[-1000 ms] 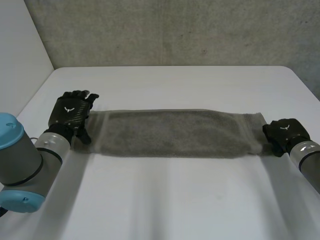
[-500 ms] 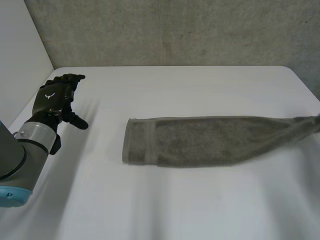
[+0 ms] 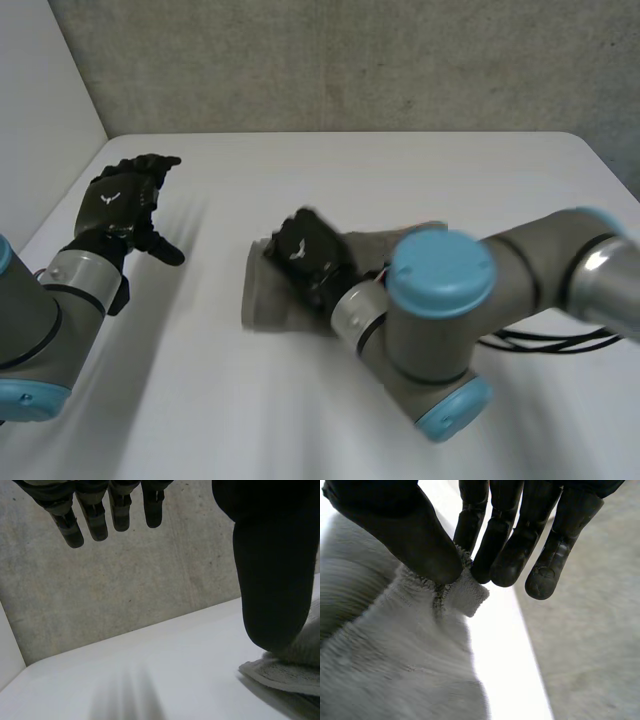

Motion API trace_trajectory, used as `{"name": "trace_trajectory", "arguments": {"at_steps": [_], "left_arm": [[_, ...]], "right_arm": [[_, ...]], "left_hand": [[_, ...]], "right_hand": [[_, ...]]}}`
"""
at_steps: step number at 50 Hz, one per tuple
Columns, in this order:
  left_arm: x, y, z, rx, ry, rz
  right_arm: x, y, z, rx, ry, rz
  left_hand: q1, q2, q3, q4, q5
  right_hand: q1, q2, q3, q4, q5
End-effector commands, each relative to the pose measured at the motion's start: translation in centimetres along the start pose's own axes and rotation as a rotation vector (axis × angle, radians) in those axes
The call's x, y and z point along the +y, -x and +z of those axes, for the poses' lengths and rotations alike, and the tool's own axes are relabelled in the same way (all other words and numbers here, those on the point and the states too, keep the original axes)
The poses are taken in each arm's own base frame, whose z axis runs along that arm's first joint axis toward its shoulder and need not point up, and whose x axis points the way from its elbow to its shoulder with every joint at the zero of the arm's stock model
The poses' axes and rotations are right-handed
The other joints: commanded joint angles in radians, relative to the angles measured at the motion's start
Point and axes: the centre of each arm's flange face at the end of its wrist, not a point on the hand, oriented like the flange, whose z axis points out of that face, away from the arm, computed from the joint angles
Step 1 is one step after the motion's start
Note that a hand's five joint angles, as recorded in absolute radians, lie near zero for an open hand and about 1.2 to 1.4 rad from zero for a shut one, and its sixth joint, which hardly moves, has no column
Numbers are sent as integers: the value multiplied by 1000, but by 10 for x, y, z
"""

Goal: Fold the towel.

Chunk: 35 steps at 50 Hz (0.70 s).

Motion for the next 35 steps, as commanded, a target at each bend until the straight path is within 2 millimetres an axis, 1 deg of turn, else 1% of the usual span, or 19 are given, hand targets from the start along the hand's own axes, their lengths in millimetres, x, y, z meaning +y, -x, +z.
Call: {"name": "trace_trajectory", "arguments": {"at_steps": [1,4,6,7,8,9,12,14,15,17,18,19,21,25,28,30,31,33,35], "left_arm": [[2,-1,1,4,-3,1],[2,-1,1,4,-9,2],[5,-3,2,9,0,1],[5,-3,2,9,1,1],[6,-5,1,16,2,2],[6,-8,0,25,3,2],[6,-13,-1,38,2,2],[4,-22,-3,64,-8,5],[4,-22,-3,64,-8,5],[-1,-34,-5,98,-25,8],[-1,-34,-5,99,-25,8],[-2,-41,-5,122,-32,8],[-5,-50,-6,147,-42,8],[1,-78,-3,224,-31,5],[12,-96,-4,271,-2,23],[19,-102,-4,284,17,45],[20,-102,-4,284,18,45],[34,-109,-4,299,55,106],[41,-112,-5,308,70,136]], "right_arm": [[10,21,4,-46,16,13],[9,22,5,-61,2,16],[8,24,2,-82,-6,40],[8,24,2,-82,-6,40],[6,19,-1,-72,-2,54],[2,9,-4,-53,-1,77],[-5,-2,-12,-29,-7,116],[-11,-37,-31,49,-8,241],[-11,-37,-31,50,-8,241],[5,-76,-48,150,31,396],[5,-76,-49,151,31,397],[15,-92,-57,193,56,459],[25,-102,-65,220,88,514],[60,-96,-84,205,240,586],[71,-92,-89,203,282,592],[100,-87,-97,209,373,597],[101,-87,-97,209,373,597],[124,-78,-100,196,448,577],[132,-74,-100,182,472,564]], "left_hand": [[22,24,25,26,-6],[22,24,25,26,-6],[22,24,25,26,-6],[22,24,25,26,-6],[22,24,25,26,-6],[22,24,25,26,-6],[22,24,25,26,-6],[22,24,25,26,-6],[22,24,25,26,-6],[25,27,28,29,-3],[25,27,28,29,-3],[28,30,31,32,0],[31,33,34,35,3],[39,42,42,43,12],[42,45,45,46,15],[42,45,45,46,15],[42,45,45,46,15],[42,45,45,46,15],[42,45,45,46,15]], "right_hand": [[66,61,53,55,66],[64,59,51,53,64],[-695,-700,-708,-706,-695],[-700,-704,-712,-711,-699],[-1048,-1053,-1061,-1059,-1048],[-1156,-1161,-1169,-1167,-1155],[-1156,-1161,-1169,-1167,-1155],[-1156,-1161,-1169,-1167,-1155],[-1156,-1161,-1169,-1167,-1155],[-1156,-1161,-1169,-1167,-1155],[-1156,-1161,-1169,-1167,-1155],[-1156,-1161,-1169,-1167,-1155],[-1156,-1161,-1169,-1167,-1155],[-1156,-1161,-1169,-1167,-1155],[-1156,-1161,-1169,-1167,-1155],[-1156,-1161,-1169,-1167,-1155],[-1156,-1161,-1169,-1167,-1155],[-1079,-1083,-1091,-1090,-1078],[-1014,-1019,-1027,-1025,-1014]]}}
